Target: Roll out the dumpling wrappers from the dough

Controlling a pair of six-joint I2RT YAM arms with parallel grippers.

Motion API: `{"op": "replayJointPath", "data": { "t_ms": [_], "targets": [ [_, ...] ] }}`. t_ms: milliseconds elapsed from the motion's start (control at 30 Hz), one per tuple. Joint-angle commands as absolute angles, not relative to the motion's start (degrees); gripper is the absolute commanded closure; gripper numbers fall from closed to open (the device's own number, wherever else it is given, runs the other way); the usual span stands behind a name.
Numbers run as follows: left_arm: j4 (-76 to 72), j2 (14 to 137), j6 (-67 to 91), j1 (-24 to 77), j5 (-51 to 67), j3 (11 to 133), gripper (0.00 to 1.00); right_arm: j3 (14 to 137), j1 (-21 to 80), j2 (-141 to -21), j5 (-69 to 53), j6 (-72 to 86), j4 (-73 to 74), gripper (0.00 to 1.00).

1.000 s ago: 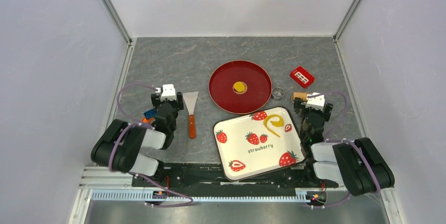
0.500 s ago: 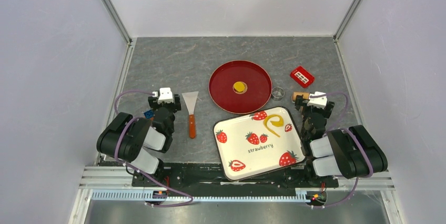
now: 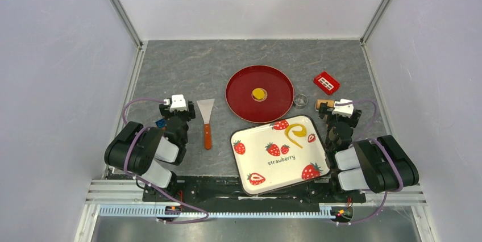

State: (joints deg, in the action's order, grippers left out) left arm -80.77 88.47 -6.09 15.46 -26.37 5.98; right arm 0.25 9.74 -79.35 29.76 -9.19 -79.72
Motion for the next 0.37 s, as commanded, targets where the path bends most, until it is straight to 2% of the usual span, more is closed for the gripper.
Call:
{"op": "replayJointPath", "data": {
  "t_ms": [0,333],
  "targets": [
    [-85.39,88.41,-6.8,15.2,-26.37,5.54,0.16,-5.65,9.45,-79.26,29.4,-9.31,-83.5,0.02],
    [-84.79,88.1,-6.7,15.12,-26.19,5.63,0.16,-5.68,9.49,-79.28,29.44,-9.32,-83.5,0.02]
  ]
}}
